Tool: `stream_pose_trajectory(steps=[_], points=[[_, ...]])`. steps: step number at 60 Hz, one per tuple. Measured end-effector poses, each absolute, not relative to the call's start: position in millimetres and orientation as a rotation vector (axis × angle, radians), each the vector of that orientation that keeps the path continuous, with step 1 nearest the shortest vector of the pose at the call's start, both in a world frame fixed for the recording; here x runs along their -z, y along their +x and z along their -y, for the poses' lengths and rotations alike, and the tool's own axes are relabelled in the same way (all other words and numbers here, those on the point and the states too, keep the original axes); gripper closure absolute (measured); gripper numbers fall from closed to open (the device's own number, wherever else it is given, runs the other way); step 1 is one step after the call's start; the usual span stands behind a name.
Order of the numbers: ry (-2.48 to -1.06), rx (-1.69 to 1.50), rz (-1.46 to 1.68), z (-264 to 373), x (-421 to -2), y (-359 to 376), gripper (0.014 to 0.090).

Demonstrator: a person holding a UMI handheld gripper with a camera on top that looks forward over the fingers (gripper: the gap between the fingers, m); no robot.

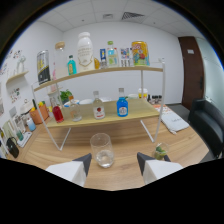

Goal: Make me a cup of Mojito.

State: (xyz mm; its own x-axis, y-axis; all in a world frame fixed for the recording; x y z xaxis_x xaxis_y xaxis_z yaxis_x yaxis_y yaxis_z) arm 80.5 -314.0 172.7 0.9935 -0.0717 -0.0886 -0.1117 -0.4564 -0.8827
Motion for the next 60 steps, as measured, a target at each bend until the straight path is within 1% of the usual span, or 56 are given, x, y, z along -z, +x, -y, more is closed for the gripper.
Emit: stream_pose_trajectory(steps=[9,18,32,44,48,55,58,60], points=[[-2.053,-0.044,-0.122,312.3,-172.4,56.0,0.0199],[-2.02,-0.037,-0.085,293.3,-193.2,40.1,0.0197],[-1.965,-0.025,-0.024,231.1,-223.4,32.1,0.0199],[-1.962,-0.027,-0.017,167.9,-225.5,38.0,0.0203],[-1.978,-0.027,-0.017,150.5,-217.8,40.6,0.0224],[-2.02,-0.05,-0.015,127.4,-200.5,40.3,0.0294],[-2.039,-0.053,-0.011,121.0,-192.7,39.8,0.0339],[-2.047,-0.056,-0.004,117.6,-188.2,38.4,0.0383]])
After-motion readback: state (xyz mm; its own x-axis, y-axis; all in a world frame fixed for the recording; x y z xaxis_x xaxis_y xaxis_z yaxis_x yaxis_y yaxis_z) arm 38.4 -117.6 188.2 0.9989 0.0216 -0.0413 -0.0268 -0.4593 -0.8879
